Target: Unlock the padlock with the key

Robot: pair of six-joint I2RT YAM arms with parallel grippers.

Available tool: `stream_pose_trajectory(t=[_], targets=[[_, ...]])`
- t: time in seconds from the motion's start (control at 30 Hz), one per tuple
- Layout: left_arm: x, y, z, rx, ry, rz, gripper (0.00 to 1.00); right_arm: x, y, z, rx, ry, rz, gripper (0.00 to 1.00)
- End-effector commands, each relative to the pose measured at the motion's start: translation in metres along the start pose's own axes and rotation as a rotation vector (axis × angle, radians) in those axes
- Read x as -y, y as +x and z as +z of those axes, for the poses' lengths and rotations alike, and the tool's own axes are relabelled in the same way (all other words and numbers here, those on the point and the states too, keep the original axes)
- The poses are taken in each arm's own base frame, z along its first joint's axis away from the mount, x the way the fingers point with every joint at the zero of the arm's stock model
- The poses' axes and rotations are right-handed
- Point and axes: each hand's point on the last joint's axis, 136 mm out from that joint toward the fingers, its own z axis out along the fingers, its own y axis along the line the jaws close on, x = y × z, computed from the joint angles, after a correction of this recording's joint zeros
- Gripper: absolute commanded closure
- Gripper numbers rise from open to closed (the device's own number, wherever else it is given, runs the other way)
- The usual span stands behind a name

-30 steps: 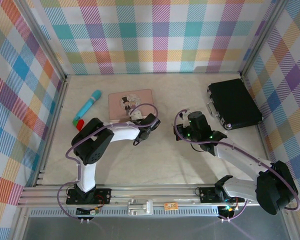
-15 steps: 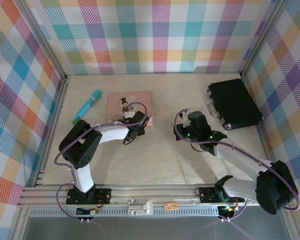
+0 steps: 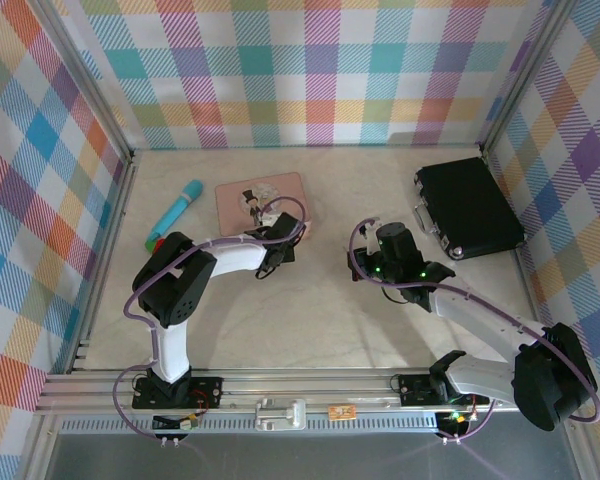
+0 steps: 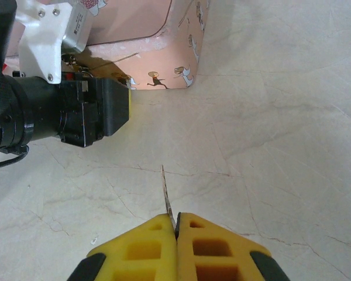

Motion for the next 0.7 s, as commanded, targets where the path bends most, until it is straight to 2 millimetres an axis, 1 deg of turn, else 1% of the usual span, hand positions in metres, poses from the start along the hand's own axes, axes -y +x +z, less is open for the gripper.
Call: stream_pose_trajectory(t=[0.0,0.1,0.13,0.2,0.23,0.27,0.3,0.37,0.5,0.6,0.67], targets=[[-0.018,0.011,-0.010,-0.049,-0.039,0.107,0.52,-0.006,-0.016,-0.005,0.035,-0.023,-0.012,1.00],[-0.022,0.019,-0.013,-0.067,-0.034,0.099,0.52,-0.007,-0.017,-0.004,0.037,-0.029,-0.008,1.00],[-0.023,0.020,-0.014,-0.069,-0.033,0.088,0.49,-0.008,-0.018,-0.005,0.040,-0.031,-0.008,1.00],[-0.023,0.023,-0.017,-0.070,-0.013,0.059,0.36,-0.009,-0.018,-0.004,0.037,-0.038,-0.003,1.00],[-0.020,0.023,-0.017,-0.059,0.009,0.041,0.32,-0.010,-0.018,-0.005,0.035,-0.039,-0.002,1.00],[-0.017,0.022,-0.017,-0.047,0.040,0.018,0.28,-0.010,-0.018,-0.005,0.035,-0.040,0.000,1.00],[-0.012,0.021,-0.016,-0.035,0.075,-0.001,0.27,-0.010,-0.019,-0.005,0.036,-0.043,0.002,1.00],[-0.003,0.021,-0.012,-0.024,0.132,-0.039,0.28,-0.011,-0.019,-0.006,0.034,-0.042,0.004,1.00],[0.013,0.022,-0.003,-0.032,0.241,-0.094,0.36,-0.011,-0.020,-0.009,0.033,-0.041,0.002,1.00],[0.014,0.021,0.000,-0.026,0.290,-0.124,0.43,-0.012,-0.022,-0.013,0.043,-0.040,-0.001,1.00],[0.017,0.023,0.001,-0.025,0.333,-0.145,0.45,-0.011,-0.023,-0.015,0.052,-0.037,-0.002,1.00]])
